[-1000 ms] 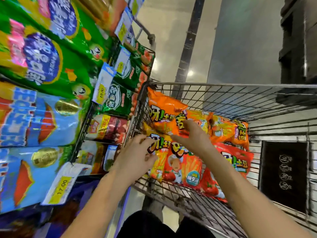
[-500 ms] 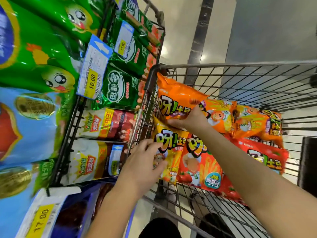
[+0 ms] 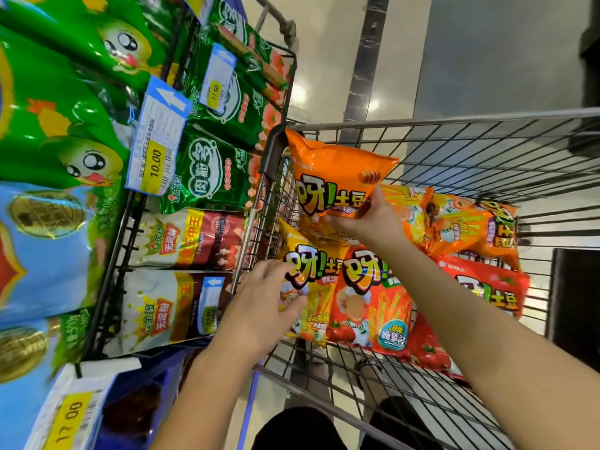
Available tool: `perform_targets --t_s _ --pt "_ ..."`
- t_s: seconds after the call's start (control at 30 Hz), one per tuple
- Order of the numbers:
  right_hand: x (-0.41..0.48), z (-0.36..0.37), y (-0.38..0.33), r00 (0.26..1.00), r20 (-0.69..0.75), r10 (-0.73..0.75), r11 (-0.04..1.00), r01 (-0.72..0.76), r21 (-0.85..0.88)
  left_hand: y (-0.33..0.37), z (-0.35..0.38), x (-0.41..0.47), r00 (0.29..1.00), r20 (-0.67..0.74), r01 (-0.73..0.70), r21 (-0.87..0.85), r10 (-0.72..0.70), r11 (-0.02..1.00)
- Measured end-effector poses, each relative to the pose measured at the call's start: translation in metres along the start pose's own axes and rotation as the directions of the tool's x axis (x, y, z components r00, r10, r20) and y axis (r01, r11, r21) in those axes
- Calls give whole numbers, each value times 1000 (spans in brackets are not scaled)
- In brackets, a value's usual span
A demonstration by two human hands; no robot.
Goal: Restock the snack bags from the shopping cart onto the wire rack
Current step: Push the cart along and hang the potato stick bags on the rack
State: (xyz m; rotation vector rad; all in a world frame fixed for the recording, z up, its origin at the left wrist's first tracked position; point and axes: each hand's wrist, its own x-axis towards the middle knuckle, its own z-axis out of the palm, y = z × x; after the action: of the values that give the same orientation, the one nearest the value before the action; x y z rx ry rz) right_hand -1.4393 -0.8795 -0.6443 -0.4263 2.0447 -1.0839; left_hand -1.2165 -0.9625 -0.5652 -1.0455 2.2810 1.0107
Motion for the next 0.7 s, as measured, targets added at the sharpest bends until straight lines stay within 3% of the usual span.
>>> perform_targets --t_s 0.3,0.53,0.7 --pt "-33 -53 14 999 20 27 998 -28 54 10 6 16 994 -10 106 -81 -107 991" --pt "-67 -97 34 992 33 121 979 -125 161 -4 27 47 978 56 206 -189 -199 960" --pt "-85 -115 63 974 123 189 950 -213 227 -22 40 64 944 145 325 -270 -295 906"
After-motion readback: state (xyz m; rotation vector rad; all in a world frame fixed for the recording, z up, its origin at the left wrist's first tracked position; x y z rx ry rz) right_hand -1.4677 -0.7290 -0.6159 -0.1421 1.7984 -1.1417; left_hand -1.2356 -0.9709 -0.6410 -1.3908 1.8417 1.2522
